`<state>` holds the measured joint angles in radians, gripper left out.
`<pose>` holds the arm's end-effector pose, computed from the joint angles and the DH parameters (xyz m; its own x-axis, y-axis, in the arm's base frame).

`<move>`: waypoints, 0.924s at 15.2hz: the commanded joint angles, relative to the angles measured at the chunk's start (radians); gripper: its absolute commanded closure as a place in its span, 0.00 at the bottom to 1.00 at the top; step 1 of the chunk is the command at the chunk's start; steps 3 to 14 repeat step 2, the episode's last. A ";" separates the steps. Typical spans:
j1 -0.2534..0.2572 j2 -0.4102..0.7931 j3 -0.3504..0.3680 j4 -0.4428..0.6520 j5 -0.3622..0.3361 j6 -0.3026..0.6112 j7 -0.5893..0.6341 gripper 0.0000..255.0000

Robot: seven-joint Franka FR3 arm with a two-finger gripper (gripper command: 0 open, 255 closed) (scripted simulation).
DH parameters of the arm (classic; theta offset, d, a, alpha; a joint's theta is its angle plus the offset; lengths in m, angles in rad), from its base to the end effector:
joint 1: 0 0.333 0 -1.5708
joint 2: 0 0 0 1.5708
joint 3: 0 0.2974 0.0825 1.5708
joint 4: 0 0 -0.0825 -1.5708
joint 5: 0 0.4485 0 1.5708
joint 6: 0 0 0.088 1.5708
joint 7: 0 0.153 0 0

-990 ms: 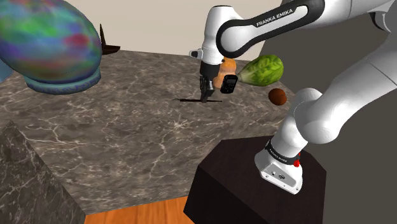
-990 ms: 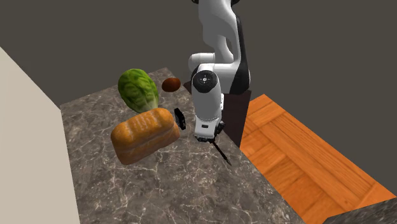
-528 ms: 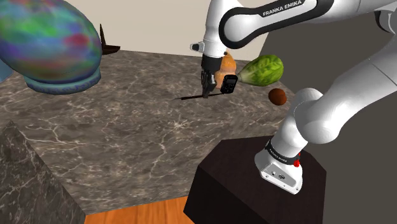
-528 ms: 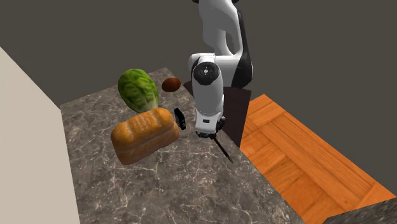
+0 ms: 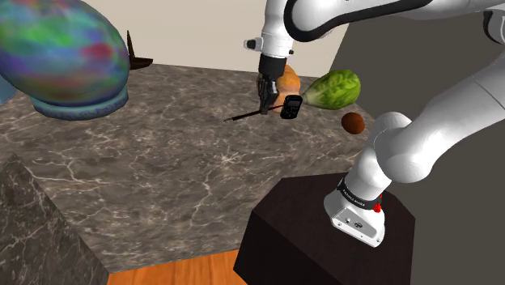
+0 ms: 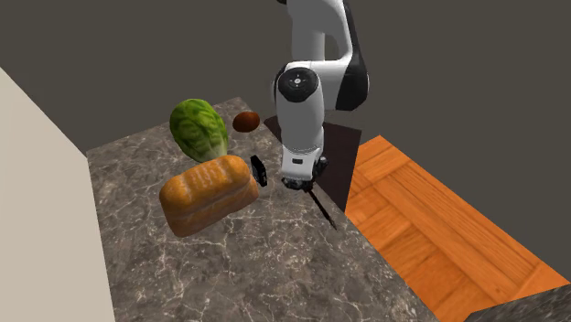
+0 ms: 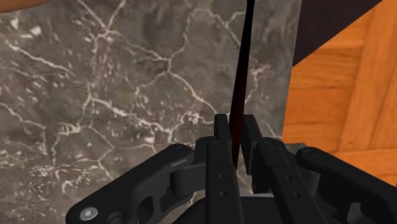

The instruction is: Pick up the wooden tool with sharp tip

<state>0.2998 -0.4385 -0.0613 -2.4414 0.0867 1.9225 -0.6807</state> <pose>0.4499 0.1214 0.3651 0.6273 0.7788 0.0013 0.7719 -0.6215 -0.1334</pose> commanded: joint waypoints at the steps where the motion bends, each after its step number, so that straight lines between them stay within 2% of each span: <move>1: 0.000 -0.006 0.000 0.009 -0.001 -0.016 0.002 1.00; 14: 0.000 -0.006 0.000 0.009 -0.001 -0.016 0.002 1.00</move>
